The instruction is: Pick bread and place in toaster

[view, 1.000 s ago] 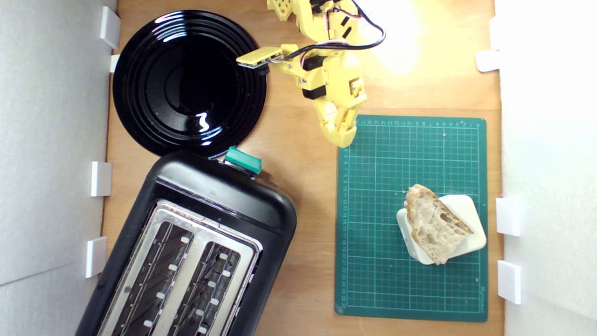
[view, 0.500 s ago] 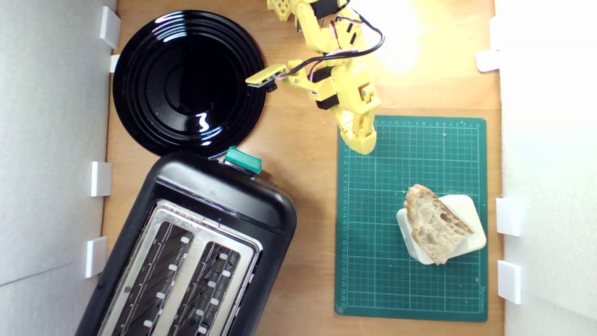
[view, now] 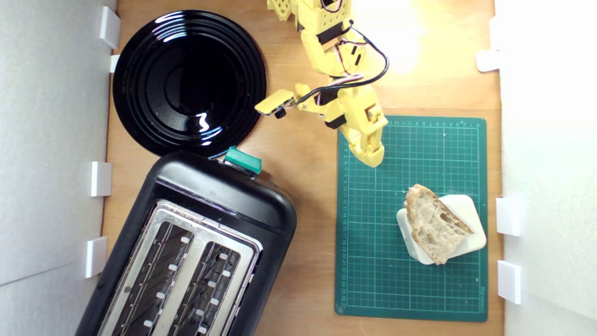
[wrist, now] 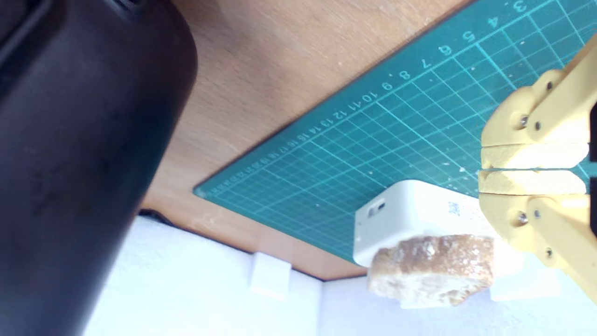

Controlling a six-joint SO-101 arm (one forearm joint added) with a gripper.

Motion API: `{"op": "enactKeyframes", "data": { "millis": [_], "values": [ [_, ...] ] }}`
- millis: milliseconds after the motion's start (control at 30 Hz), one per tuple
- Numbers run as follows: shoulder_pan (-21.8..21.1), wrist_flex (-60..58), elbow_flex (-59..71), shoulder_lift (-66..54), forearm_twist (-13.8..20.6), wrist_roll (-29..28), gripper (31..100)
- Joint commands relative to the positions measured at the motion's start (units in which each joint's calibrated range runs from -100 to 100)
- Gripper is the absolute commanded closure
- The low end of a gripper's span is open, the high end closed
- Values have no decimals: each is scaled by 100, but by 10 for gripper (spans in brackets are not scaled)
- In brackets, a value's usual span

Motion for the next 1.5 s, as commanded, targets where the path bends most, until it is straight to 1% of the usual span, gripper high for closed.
{"op": "enactKeyframes", "data": {
  "millis": [0, 67, 133, 267, 367, 533, 600, 633, 867, 933, 1033, 1100, 1167, 1367, 1467],
  "values": [
    [-94, -564, -292, 126, -3, 34, 880],
    [-94, -658, -346, 226, 6, 34, 833],
    [-102, -675, -355, 243, 15, 34, 802],
    [-102, -991, -355, 401, 15, 34, 772],
    [-102, -1298, -401, 659, -57, 34, 749],
    [-102, -1332, -746, 983, -57, 34, 699],
    [-102, -1332, -882, 1116, -39, 40, 664],
    [-102, -1332, -936, 1175, -48, 40, 631],
    [-142, -1332, -982, 1225, -12, 40, 472],
    [-207, -1341, -982, 1225, -48, 40, 450],
    [-207, -1486, -982, 1225, 6, 50, 412],
    [-215, -1494, -982, 1233, 6, 223, 379],
    [-215, -1494, -973, 1233, 6, 280, 362],
    [-215, -1503, -982, 1241, -3, 280, 366],
    [-279, -1648, -982, 1316, -3, 286, 364]
  ]
}}
